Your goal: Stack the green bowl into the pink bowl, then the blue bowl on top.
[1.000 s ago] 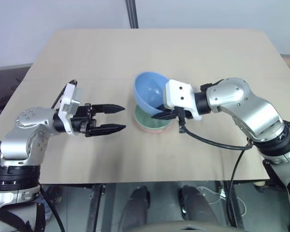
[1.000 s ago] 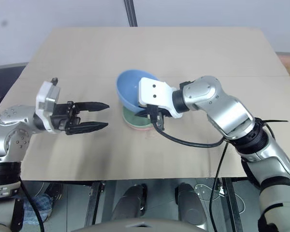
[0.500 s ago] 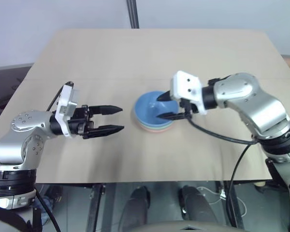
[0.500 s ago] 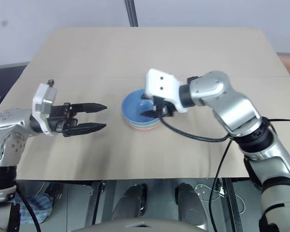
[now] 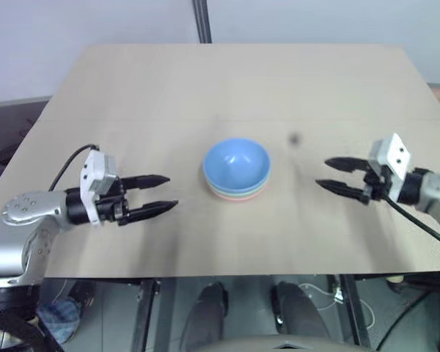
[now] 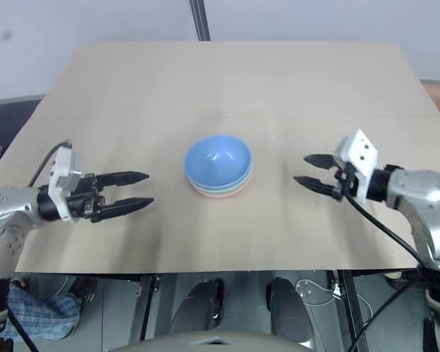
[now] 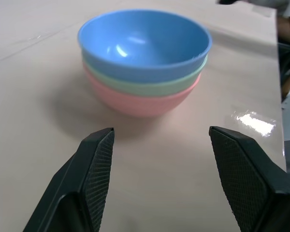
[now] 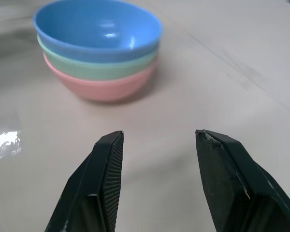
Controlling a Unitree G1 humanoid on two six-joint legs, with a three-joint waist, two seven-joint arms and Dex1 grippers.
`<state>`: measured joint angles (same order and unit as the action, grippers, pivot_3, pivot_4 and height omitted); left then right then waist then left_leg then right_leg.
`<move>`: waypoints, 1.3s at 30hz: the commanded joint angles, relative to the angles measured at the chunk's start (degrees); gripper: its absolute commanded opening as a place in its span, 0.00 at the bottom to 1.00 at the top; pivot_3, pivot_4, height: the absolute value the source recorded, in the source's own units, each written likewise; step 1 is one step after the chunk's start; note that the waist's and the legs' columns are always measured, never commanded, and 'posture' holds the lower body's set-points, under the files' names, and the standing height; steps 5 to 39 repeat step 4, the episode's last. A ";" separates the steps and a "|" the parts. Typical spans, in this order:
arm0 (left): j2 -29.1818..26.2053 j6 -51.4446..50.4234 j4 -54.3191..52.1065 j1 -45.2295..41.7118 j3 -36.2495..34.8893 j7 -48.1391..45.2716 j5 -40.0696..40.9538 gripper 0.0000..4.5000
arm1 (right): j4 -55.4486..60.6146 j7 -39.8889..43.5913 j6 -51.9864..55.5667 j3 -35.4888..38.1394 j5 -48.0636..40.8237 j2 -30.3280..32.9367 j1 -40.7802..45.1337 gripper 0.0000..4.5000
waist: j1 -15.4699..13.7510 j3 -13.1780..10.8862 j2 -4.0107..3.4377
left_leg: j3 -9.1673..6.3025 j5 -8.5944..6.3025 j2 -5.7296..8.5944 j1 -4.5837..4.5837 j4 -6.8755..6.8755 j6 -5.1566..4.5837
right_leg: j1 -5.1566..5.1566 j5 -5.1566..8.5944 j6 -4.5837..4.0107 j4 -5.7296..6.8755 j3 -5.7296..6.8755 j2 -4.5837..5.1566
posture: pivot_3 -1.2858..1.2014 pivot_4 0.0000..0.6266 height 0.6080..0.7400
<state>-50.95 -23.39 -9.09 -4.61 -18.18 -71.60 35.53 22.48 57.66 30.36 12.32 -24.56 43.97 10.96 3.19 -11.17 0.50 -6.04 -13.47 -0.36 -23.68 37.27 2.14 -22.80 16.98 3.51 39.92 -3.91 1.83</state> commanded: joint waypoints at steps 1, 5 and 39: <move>-0.08 1.39 -2.55 1.70 -2.91 1.38 0.17 0.73 | 0.96 -1.09 -7.39 7.23 -0.65 -0.59 -3.96 0.55 | -0.01 0.00 0.00 | 0.00 0.00 0.00 0.08 0.01 0.00 | 0.09 0.00 0.00 0.00 0.00 0.00 | 0.52 0.24 1.00; -0.28 2.11 -3.07 3.51 -3.75 0.71 0.56 0.73 | 0.86 0.51 -9.45 9.44 -2.23 0.36 -6.89 0.55 | 0.01 0.00 0.00 | 0.03 0.00 -0.02 0.19 0.01 0.00 | 0.20 0.00 0.00 0.00 -0.02 -0.03 | 0.52 0.24 1.00; -0.28 2.11 -3.07 3.51 -3.75 0.71 0.56 0.73 | 0.86 0.51 -9.45 9.44 -2.23 0.36 -6.89 0.55 | 0.01 0.00 0.00 | 0.03 0.00 -0.02 0.19 0.01 0.00 | 0.20 0.00 0.00 0.00 -0.02 -0.03 | 0.52 0.24 1.00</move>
